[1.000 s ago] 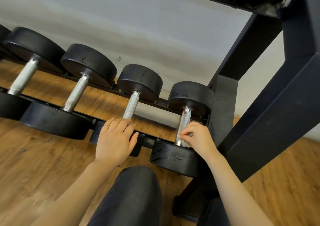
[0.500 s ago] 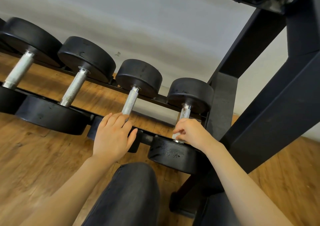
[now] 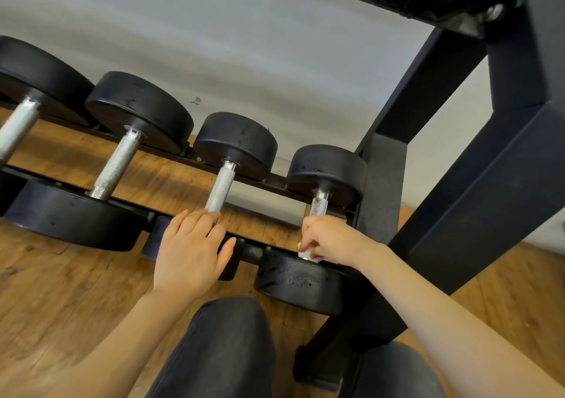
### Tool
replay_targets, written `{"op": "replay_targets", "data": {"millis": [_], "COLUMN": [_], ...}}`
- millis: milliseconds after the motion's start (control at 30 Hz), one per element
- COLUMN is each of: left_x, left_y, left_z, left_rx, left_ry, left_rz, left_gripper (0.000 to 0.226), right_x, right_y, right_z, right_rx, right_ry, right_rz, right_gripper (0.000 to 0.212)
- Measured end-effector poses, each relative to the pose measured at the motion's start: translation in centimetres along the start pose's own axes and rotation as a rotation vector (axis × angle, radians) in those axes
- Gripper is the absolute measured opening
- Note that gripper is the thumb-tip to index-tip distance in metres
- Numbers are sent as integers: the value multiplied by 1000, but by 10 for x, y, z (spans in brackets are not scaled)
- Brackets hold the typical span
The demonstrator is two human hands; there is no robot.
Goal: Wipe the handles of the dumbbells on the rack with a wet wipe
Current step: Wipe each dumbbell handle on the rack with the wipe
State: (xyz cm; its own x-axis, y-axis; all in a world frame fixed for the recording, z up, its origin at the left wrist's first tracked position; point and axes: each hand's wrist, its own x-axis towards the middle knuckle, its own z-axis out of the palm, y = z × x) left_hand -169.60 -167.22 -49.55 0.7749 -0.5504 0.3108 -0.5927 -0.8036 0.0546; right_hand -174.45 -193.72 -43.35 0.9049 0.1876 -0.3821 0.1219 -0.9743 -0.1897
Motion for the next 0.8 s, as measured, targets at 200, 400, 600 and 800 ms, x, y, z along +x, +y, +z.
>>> {"op": "replay_targets", "data": {"millis": [200, 400, 600, 800], "left_x": [0, 1, 0, 0], "left_y": [-1, -1, -1, -1], "left_z": [1, 1, 0, -1], "left_rx": [-2, -12, -12, -15], "left_ry": [31, 93, 70, 51], "left_rz": [10, 25, 28, 18], "left_gripper": [47, 47, 47, 47], "right_x": [-2, -6, 2, -7], "right_y": [-2, 7, 6, 3], "right_z": [3, 6, 0, 14], "right_rx": [-34, 67, 80, 117], "right_ry": [-10, 91, 152, 154], "right_rz": [-104, -20, 123, 47], "right_gripper": [15, 17, 25, 20]}}
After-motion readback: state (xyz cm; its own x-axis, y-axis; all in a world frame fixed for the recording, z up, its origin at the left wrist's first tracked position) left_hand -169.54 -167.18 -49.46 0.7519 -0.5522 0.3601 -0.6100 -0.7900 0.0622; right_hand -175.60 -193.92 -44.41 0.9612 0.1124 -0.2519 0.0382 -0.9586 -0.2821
